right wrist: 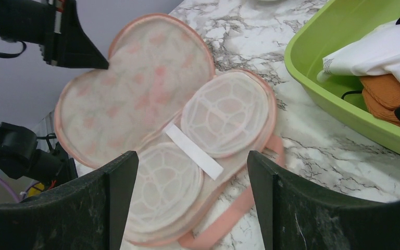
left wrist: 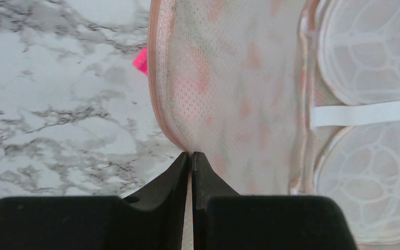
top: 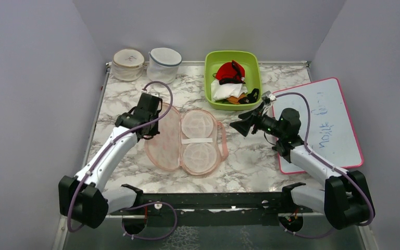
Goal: Unzip the laundry bag and remove the bra
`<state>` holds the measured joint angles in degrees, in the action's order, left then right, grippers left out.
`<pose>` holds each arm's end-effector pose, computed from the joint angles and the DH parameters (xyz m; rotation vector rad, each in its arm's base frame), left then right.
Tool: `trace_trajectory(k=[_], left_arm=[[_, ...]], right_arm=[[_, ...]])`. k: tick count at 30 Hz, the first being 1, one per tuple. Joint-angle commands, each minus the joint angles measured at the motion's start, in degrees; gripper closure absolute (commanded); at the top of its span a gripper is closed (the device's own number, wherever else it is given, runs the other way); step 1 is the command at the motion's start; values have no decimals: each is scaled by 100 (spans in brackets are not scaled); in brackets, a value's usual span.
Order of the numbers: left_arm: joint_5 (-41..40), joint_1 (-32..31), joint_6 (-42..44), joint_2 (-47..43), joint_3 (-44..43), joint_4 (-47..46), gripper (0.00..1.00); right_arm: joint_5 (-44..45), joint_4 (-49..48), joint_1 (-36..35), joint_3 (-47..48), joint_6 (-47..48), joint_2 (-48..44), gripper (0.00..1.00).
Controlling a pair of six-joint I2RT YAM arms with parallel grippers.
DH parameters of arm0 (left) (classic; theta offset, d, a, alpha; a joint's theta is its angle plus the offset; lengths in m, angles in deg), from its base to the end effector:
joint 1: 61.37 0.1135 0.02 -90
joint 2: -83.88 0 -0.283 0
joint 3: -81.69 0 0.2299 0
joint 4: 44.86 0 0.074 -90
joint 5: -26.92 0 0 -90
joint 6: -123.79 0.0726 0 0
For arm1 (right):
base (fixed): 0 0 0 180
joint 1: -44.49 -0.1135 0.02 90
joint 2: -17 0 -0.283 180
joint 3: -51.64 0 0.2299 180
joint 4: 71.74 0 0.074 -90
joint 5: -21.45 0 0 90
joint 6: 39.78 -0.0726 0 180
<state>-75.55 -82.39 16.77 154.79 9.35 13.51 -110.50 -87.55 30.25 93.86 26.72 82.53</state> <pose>0.2262 -0.0701 0.2652 0.0063 2.5294 0.0166 0.2215 0.1063 0.2634 -0.4327 1.7417 1.0996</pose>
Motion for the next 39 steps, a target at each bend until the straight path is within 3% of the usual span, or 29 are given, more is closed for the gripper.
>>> trace_trajectory(k=[1, 5, 12, 18, 22, 24, 31, 39], left_arm=[[-825, 26, -218, -633, -200, 577, 100], [-46, 19, -107, -902, -146, 359, 100], [1106, -329, -775, -671, -139, -387, 100], [492, -1763, -1236, 192, -371, -983, 100], [644, -2215, -1507, 911, -384, -1682, 100], [795, -2294, -1616, 1266, -341, -2196, 100], [1006, -2414, -1702, 2308, -675, -2572, 100], [1259, -2512, -2027, 2550, -497, -2963, 97]], right_arm=[[-219, -262, 0, -42, -91, 137, 25], [-253, -303, 0, -40, -96, 205, 25], [-262, -287, 0, -46, -36, 171, 25], [-225, -260, 0, -58, -20, 159, 25], [-230, -271, 0, -59, -20, 157, 25], [-221, -272, 0, -56, -15, 152, 25], [-156, -183, 0, -72, 39, 48, 25], [-168, -202, 0, -75, 31, 59, 25]])
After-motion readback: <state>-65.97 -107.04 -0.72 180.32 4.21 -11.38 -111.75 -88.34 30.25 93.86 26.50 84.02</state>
